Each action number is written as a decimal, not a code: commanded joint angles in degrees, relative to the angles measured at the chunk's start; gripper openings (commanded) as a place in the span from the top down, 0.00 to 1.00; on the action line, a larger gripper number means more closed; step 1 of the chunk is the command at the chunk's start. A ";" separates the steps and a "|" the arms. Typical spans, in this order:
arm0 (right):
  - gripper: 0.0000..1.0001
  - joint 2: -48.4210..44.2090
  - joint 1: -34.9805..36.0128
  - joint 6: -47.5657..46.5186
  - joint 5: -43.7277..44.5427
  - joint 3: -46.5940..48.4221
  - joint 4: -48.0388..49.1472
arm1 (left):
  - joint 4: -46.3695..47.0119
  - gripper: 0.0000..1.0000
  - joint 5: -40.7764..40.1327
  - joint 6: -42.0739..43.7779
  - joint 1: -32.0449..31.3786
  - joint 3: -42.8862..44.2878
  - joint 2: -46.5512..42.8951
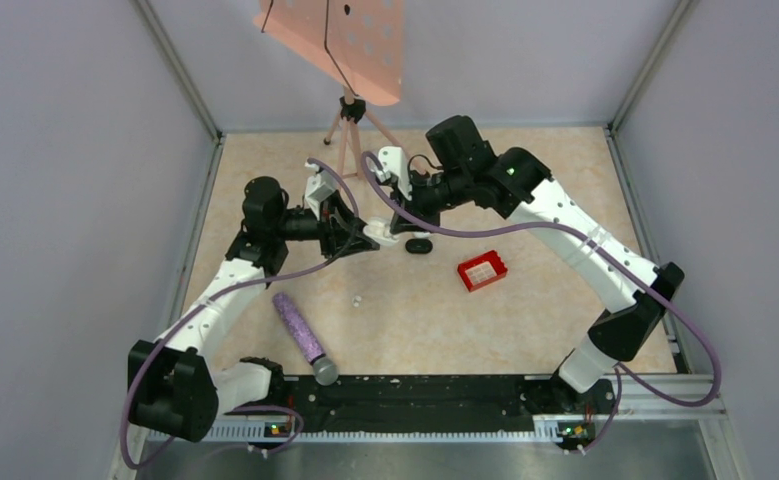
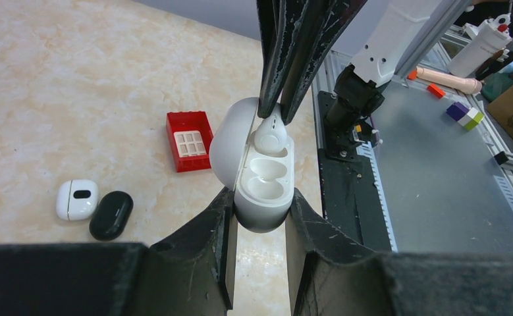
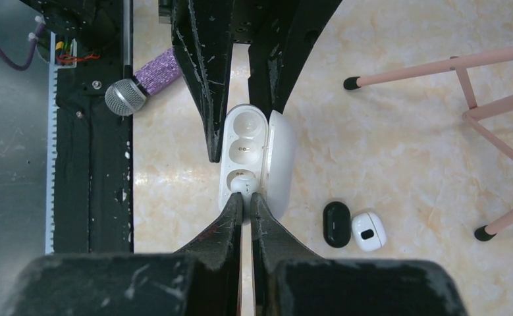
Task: Insert the wireless bluetooth earbuds into the charging case
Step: Place the earbud in the charging case.
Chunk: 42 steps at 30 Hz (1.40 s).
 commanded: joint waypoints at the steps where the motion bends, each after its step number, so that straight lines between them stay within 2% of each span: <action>1: 1.00 0.12 0.89 0.79 0.26 -0.48 1.76 | 2.96 1.00 1.13 -0.55 -0.17 1.77 -1.99; 14: 1.00 0.72 1.67 0.96 -0.42 -0.73 1.95 | 4.31 1.00 -0.82 -2.14 -0.17 1.52 -1.89; 17: 0.84 0.70 1.64 1.99 -0.25 -0.29 2.00 | 4.30 1.00 -0.99 -1.97 -0.17 1.26 -1.81; 23: 0.69 -0.80 1.68 5.41 -2.34 7.49 -0.14 | -0.22 1.00 -0.87 1.66 -0.13 0.80 -2.03; 27: 0.65 -3.07 0.82 6.88 -2.93 11.23 -1.66 | -3.65 1.00 -1.09 4.03 0.45 0.66 -2.07; 31: 0.65 -7.85 -4.14 9.95 -2.17 3.17 1.30 | -9.11 1.00 -0.96 6.32 2.04 1.65 -3.16; 35: 0.66 -14.18 -12.84 18.90 -3.55 -14.97 16.64 | -18.63 1.00 -2.27 9.82 4.71 2.76 -6.38; 39: 0.68 -15.75 -13.92 19.92 -0.94 -27.15 25.36 | -18.88 1.00 -4.33 5.07 9.33 0.23 -11.27; 42: 0.70 -13.15 -13.37 15.82 -4.13 -32.22 27.62 | -18.23 1.00 -8.02 -0.29 13.16 -1.93 -15.01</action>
